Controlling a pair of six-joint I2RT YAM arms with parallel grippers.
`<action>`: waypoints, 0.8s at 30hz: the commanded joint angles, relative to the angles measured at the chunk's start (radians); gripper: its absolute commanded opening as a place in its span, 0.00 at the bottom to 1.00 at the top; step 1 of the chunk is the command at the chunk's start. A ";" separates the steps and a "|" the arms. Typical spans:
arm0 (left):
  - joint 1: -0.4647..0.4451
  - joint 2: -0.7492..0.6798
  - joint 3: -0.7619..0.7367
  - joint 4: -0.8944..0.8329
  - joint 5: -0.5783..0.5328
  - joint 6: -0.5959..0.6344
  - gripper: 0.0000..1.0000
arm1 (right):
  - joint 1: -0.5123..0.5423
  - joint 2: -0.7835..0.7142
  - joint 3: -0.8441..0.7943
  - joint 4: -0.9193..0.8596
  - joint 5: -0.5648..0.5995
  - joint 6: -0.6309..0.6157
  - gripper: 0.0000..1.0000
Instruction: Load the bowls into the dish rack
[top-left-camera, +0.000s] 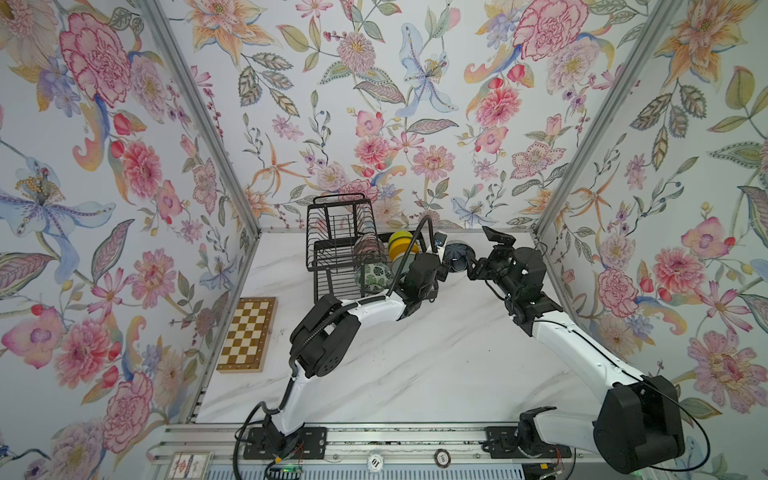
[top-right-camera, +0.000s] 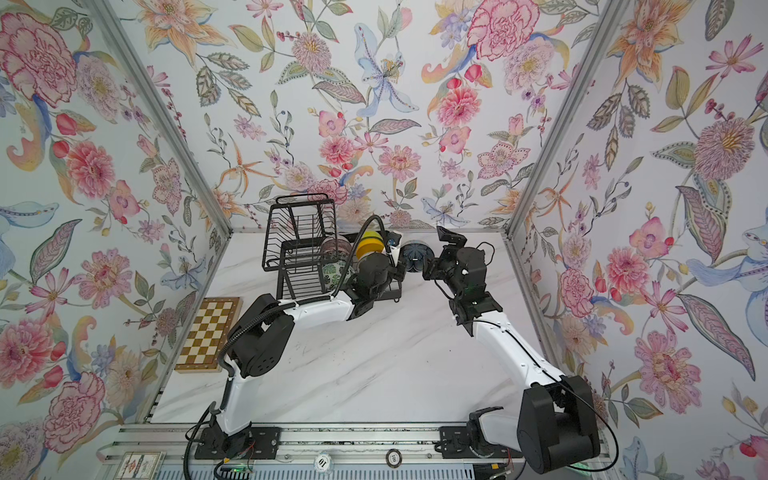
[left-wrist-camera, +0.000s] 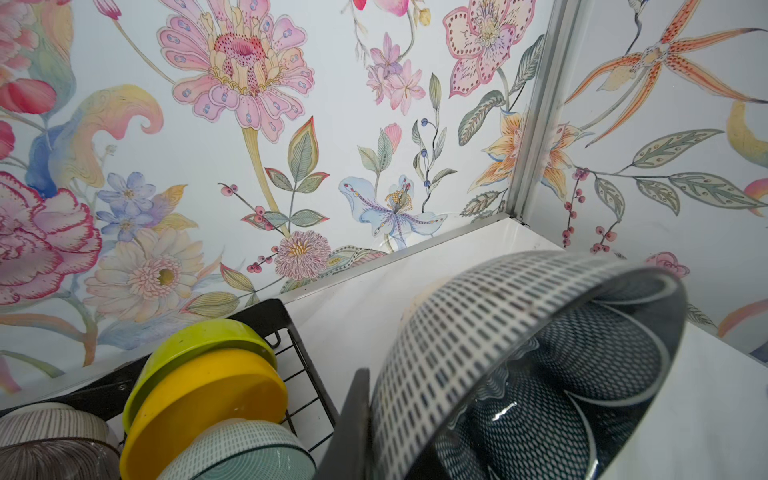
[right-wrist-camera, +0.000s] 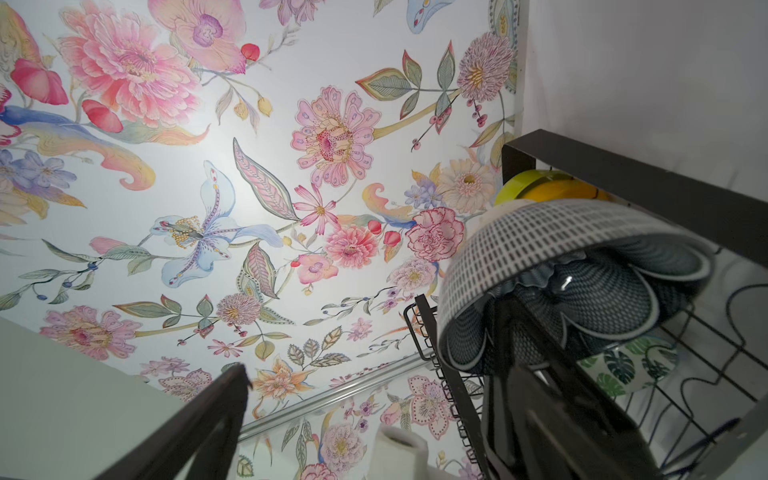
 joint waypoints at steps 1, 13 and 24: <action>-0.016 -0.016 -0.015 0.178 -0.056 0.040 0.00 | 0.014 0.025 0.030 0.074 0.057 0.068 0.91; -0.041 -0.056 -0.118 0.341 -0.110 0.124 0.00 | 0.058 0.090 0.066 0.101 0.100 0.130 0.59; -0.056 -0.071 -0.159 0.451 -0.155 0.199 0.00 | 0.079 0.133 0.073 0.142 0.108 0.161 0.34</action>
